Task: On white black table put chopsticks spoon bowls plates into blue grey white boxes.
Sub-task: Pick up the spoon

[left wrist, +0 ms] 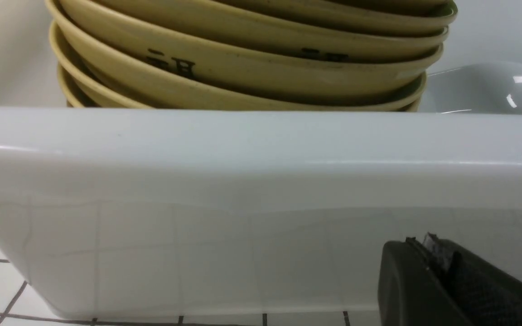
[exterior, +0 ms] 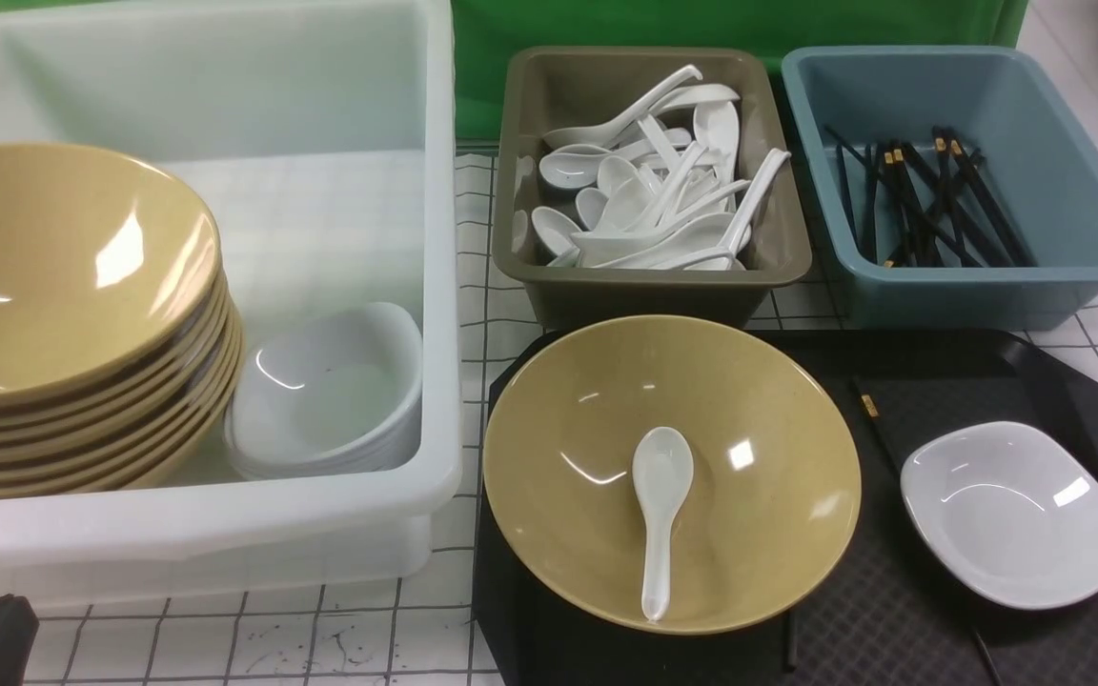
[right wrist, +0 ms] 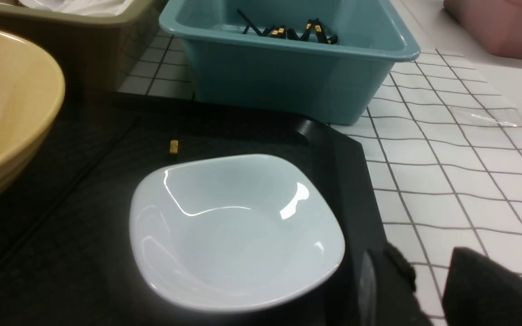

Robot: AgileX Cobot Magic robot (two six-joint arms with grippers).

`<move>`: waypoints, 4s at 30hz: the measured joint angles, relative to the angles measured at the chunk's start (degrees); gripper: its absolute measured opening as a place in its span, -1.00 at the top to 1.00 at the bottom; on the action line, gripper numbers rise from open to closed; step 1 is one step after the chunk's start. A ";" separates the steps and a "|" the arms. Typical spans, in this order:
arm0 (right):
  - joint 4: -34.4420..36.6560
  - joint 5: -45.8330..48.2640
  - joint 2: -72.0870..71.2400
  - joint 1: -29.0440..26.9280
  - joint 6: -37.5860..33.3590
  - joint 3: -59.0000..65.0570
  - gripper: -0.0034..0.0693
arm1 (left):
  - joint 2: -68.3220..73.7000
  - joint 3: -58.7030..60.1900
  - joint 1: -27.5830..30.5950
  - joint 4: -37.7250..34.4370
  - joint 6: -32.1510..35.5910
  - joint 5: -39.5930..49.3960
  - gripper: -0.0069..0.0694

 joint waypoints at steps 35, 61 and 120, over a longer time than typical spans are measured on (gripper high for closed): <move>-0.45 -47.94 -0.02 0.00 1.48 0.34 0.26 | 0.00 0.05 0.00 0.00 -0.41 -39.97 0.85; -0.39 0.21 21.38 0.21 13.18 -25.74 0.81 | 36.04 -36.96 -1.59 -0.92 -20.00 -14.53 0.85; 24.75 21.11 37.60 7.39 -17.97 -24.54 0.78 | 118.53 -98.57 -48.45 2.47 1.18 46.38 0.41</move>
